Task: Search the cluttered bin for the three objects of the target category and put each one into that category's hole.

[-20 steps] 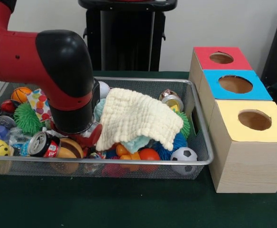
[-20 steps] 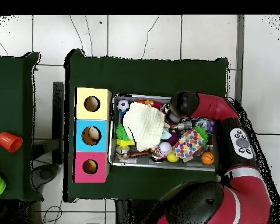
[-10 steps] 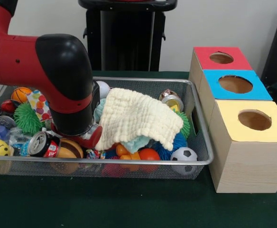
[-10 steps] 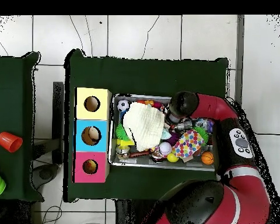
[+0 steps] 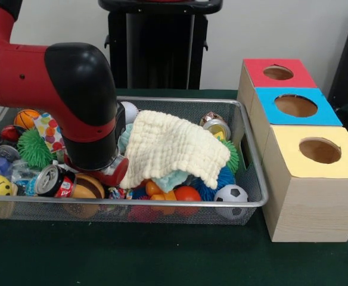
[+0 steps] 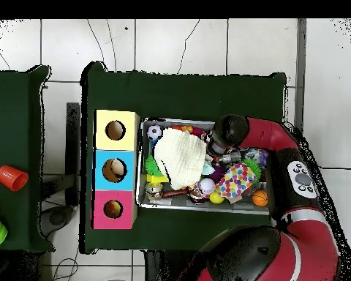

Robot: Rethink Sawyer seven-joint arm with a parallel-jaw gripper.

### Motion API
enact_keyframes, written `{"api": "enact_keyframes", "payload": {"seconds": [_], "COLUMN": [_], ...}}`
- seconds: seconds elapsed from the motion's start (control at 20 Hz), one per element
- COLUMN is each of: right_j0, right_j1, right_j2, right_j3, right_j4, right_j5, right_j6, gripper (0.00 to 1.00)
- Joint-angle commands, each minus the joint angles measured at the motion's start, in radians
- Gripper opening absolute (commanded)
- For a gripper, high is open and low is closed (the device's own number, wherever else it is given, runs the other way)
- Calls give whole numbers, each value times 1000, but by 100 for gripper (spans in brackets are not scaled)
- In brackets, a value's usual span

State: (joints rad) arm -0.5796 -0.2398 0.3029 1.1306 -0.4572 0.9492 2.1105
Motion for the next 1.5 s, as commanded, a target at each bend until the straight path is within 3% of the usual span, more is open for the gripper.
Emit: {"api": "enact_keyframes", "payload": {"seconds": [0.05, 0.65, 0.95, 1.5], "right_j0": [18, 10, 28, 32], "right_j1": [76, 63, 64, 64], "right_j2": [65, 80, 78, 84], "right_j3": [18, -14, -72, -91], "right_j4": [-43, -13, -3, 9], "right_j5": [70, 149, 245, 277], "right_j6": [-282, -298, -296, -282], "gripper": [0, 0, 0, 0]}}
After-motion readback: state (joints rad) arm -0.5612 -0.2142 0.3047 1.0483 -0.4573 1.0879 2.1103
